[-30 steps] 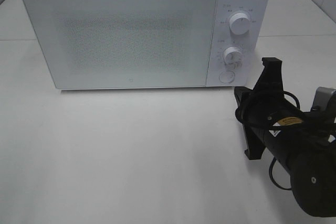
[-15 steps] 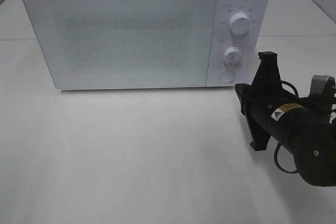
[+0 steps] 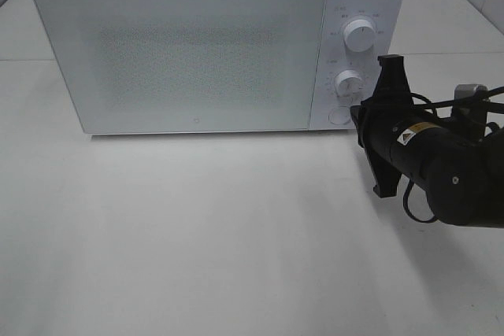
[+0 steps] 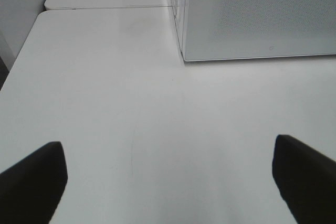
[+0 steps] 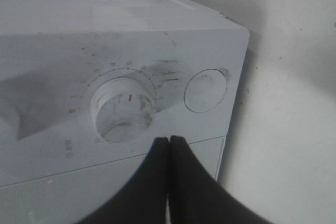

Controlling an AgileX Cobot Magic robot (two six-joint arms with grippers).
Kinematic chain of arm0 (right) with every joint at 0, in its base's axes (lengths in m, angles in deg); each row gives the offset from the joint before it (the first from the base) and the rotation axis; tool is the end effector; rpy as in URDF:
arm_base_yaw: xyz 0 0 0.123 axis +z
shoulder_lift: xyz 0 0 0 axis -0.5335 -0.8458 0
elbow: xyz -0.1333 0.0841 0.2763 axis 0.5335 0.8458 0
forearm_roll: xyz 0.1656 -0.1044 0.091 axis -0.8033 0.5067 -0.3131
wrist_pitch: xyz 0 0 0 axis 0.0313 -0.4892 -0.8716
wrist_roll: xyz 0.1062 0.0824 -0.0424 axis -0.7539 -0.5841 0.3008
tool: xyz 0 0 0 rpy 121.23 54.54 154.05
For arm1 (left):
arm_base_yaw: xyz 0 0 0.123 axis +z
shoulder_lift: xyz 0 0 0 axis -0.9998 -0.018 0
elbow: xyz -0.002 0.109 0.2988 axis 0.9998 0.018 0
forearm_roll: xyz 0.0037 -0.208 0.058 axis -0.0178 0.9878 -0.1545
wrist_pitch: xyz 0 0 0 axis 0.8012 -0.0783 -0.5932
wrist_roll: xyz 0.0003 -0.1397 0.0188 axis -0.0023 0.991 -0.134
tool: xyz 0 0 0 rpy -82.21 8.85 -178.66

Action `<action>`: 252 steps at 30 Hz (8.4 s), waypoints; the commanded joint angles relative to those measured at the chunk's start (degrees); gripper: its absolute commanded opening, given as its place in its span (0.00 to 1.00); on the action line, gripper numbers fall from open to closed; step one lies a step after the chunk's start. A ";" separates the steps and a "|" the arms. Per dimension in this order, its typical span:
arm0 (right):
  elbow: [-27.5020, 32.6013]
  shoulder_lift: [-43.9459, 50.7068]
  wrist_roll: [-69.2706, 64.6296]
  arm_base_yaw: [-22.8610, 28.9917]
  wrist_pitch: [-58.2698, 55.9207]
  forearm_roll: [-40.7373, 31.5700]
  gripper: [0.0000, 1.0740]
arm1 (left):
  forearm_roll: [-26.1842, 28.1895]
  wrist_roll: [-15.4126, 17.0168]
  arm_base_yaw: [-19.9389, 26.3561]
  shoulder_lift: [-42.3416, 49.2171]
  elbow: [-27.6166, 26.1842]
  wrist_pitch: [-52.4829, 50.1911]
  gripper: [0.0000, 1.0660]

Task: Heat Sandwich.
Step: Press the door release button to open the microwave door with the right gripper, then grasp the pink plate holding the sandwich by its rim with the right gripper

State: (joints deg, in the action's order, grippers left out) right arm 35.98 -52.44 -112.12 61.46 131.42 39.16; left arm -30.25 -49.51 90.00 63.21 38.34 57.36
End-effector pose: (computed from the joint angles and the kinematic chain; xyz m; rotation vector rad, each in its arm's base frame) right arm 0.3245 0.1215 0.1792 1.3246 1.5583 1.0750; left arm -0.0241 -0.0145 0.2413 0.0761 2.0025 -0.0683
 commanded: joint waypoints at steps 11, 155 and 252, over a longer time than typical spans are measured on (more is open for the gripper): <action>-4.35 -6.88 -3.72 -0.52 -0.40 1.66 0.00 | 0.17 0.06 0.17 1.60 0.23 0.00 0.97; 1.89 20.74 23.55 -4.53 -43.03 8.94 0.08 | 0.17 0.06 0.17 1.60 0.23 0.00 0.97; -36.38 12.66 139.40 4.93 -93.45 36.27 0.84 | 0.17 0.06 0.17 1.60 0.23 0.00 0.97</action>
State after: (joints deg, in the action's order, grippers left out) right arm 0.52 -38.92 27.00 65.70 37.17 75.49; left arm -30.25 -49.51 90.00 63.21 38.34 57.36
